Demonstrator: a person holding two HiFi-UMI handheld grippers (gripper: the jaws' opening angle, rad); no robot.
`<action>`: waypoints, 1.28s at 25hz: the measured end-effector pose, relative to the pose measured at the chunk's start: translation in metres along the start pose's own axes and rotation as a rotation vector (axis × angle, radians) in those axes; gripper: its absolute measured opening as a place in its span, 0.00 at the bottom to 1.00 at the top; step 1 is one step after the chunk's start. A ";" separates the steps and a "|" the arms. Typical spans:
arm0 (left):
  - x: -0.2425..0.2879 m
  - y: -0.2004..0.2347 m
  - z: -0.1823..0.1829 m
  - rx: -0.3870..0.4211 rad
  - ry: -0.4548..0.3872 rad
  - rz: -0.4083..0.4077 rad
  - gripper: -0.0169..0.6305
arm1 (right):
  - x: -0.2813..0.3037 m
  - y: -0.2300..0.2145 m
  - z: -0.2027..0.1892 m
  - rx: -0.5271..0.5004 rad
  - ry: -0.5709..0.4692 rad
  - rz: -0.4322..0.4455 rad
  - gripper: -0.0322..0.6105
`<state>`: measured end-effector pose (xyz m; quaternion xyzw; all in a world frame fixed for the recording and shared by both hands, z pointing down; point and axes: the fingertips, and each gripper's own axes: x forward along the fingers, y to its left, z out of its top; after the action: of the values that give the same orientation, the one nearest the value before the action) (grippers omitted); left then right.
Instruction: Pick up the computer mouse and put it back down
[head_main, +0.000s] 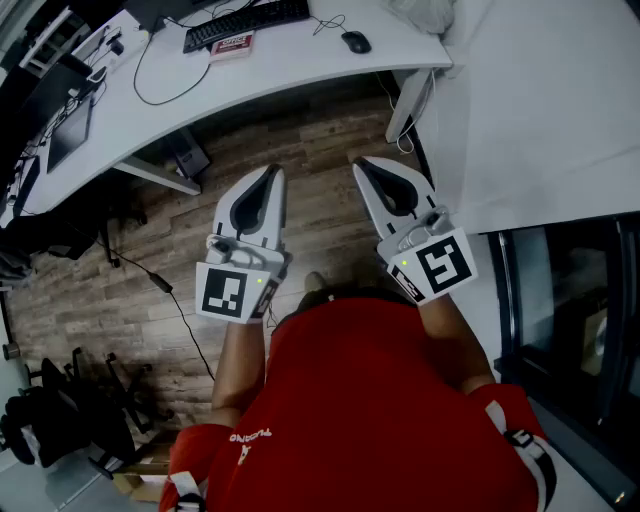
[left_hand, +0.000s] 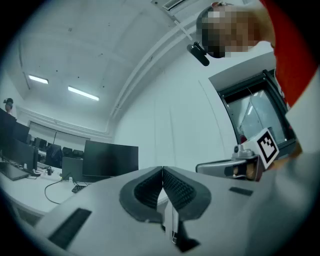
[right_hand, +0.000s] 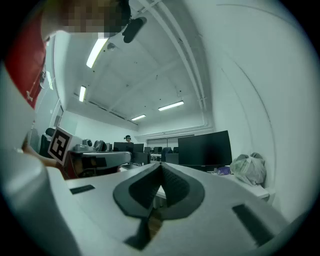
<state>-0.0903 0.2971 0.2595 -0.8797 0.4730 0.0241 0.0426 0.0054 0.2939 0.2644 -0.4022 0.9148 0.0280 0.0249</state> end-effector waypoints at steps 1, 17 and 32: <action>0.002 0.000 0.000 0.002 0.000 -0.001 0.04 | 0.000 -0.001 0.001 -0.001 -0.003 0.000 0.05; 0.076 -0.036 0.011 0.010 -0.057 0.041 0.04 | -0.024 -0.081 -0.012 0.039 0.004 0.004 0.06; 0.152 0.025 -0.027 0.003 -0.013 0.073 0.04 | 0.045 -0.156 -0.040 -0.001 0.033 -0.028 0.06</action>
<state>-0.0269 0.1545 0.2727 -0.8615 0.5047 0.0305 0.0462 0.0890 0.1523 0.2965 -0.4153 0.9094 0.0215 0.0102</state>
